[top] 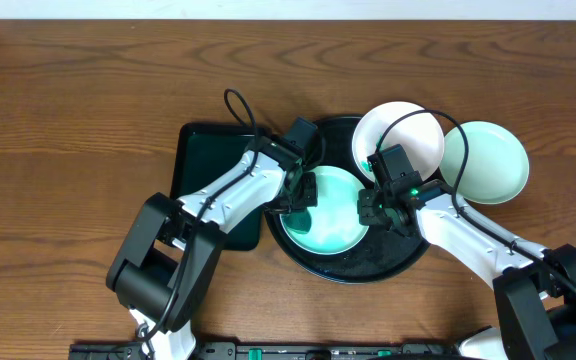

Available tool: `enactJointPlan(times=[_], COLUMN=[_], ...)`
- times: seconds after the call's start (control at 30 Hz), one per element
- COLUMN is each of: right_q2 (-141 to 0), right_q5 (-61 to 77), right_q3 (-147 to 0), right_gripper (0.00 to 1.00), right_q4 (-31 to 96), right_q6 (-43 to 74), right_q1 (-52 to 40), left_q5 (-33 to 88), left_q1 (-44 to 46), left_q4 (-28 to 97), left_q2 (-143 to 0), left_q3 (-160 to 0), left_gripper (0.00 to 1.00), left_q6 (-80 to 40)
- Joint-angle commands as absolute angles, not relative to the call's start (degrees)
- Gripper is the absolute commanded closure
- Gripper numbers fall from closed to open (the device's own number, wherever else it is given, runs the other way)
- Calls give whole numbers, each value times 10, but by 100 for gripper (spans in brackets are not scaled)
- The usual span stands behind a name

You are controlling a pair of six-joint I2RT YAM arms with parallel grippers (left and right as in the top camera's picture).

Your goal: Clean dirty plates on tray and stack at the side

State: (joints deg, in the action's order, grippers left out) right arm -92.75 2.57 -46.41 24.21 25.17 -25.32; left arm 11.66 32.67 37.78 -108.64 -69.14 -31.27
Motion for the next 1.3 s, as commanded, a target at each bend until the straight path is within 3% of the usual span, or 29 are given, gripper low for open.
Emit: enactJointPlan(times=[0.0, 0.63, 0.77, 1.2, 1.23, 1.27], right_q2=[-930, -930, -930, -930, -930, -930], right_q5=[16, 16, 16, 16, 16, 16], right_q3=[-460, -460, -460, -460, -460, -460], right_gripper=[92, 92, 99, 99, 97, 88], right_q4=[242, 242, 241, 240, 240, 240], right_q6=[245, 245, 246, 246, 246, 246], right_q1=[-256, -256, -256, -256, -256, -256], left_q5=[75, 93, 97, 96, 96, 96], left_q1=[338, 433, 433, 391, 386, 379], left_q4=[400, 400, 400, 400, 400, 399], left_q2=[-1090, -1090, -1090, -1090, -1090, -1090], left_q3=[-685, -685, -685, -685, -685, -685], left_gripper=[92, 92, 93, 92, 92, 92], left_q6=[-316, -335, -335, -320, -314, -305])
